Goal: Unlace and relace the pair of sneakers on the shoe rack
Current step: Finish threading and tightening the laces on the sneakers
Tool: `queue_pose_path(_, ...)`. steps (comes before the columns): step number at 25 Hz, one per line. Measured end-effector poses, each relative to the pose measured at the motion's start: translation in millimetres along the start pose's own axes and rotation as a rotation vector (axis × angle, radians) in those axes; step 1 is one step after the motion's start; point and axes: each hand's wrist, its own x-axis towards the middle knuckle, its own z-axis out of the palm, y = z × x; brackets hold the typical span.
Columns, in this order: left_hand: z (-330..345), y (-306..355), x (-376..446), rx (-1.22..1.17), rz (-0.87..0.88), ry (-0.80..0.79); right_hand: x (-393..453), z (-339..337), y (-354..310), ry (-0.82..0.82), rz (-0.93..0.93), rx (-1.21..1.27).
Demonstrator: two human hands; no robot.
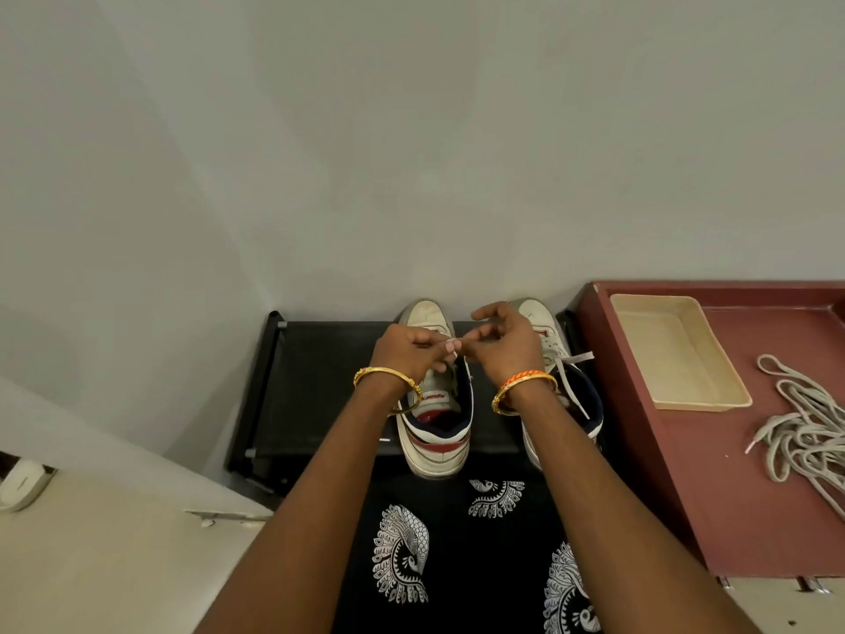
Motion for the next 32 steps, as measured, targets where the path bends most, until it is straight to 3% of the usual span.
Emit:
queue_pose_path(4,0,-9,9,-0.1,-0.095,-0.021,13,6,8,-0.116,0.026,-0.028)
queue_pose_path(7,-3,-10,20,0.023,-0.111,0.082,25,11,14,-0.073,0.046,-0.007)
queue_pose_path(9,-3,-10,25,0.116,-0.126,0.131,32,16,18,-0.039,0.025,-0.214)
queue_pose_path(12,-1,-15,32,0.232,-0.112,0.126,36,29,27,-0.233,0.069,-0.539)
queue_pose_path(15,6,-17,41,0.361,-0.108,0.146,35,43,36,-0.237,0.111,-0.657)
queue_pose_path(19,16,-30,50,0.503,-0.173,0.101,42,37,44,-0.144,0.186,-0.53)
queue_pose_path(25,29,-48,54,0.311,-0.21,0.147,48,25,60,-0.087,0.362,-0.122)
queue_pose_path(32,32,-45,53,0.223,-0.215,0.118,49,25,62,-0.102,0.396,-0.057)
